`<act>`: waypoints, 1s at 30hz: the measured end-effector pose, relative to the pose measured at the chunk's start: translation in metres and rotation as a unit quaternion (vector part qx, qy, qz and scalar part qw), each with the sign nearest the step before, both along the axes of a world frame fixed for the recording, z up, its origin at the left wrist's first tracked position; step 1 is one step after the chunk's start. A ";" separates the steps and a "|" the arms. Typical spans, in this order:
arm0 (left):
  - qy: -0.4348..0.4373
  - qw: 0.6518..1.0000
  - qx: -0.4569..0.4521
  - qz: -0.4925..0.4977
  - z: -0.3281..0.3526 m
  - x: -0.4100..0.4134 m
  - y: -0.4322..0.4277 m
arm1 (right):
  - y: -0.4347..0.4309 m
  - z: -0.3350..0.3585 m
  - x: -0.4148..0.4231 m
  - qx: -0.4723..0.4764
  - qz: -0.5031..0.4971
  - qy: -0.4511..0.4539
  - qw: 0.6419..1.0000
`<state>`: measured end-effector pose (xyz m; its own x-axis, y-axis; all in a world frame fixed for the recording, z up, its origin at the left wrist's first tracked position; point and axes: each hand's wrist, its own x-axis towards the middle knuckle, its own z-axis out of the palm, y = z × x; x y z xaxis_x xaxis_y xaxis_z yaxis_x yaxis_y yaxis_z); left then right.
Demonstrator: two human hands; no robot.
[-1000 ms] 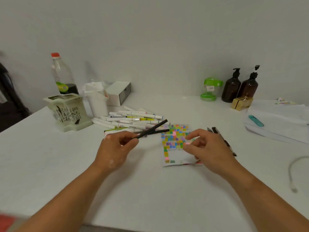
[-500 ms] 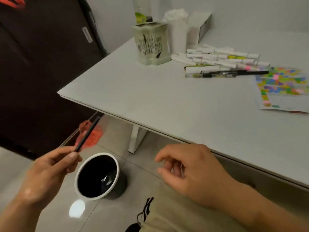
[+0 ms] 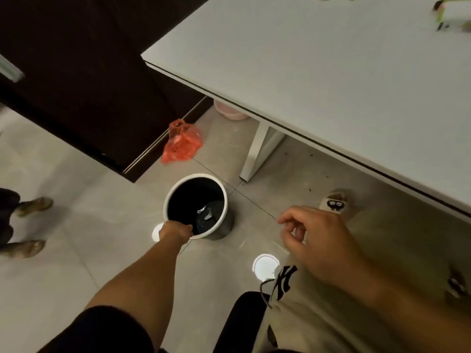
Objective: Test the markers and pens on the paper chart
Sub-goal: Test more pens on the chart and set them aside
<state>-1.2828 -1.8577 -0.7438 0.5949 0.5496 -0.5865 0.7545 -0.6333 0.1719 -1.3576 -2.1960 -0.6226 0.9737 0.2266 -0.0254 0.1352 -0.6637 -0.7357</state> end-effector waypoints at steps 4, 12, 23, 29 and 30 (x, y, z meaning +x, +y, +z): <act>0.051 0.996 0.063 -0.034 -0.027 0.013 -0.012 | -0.003 -0.020 0.000 0.019 -0.013 0.033 0.999; 0.038 0.994 0.046 -0.087 -0.060 0.021 -0.011 | -0.009 -0.037 0.004 0.056 -0.032 0.052 0.997; -0.165 0.959 -0.167 -0.160 0.032 -0.010 -0.079 | -0.024 0.000 -0.011 0.066 -0.056 -0.002 0.996; -0.233 0.884 -0.239 -0.329 0.152 -0.038 -0.130 | -0.055 0.053 -0.055 0.104 -0.088 -0.005 0.991; -0.243 0.868 -0.257 -0.348 0.173 -0.043 -0.140 | -0.061 0.064 -0.066 0.117 -0.095 -0.013 0.989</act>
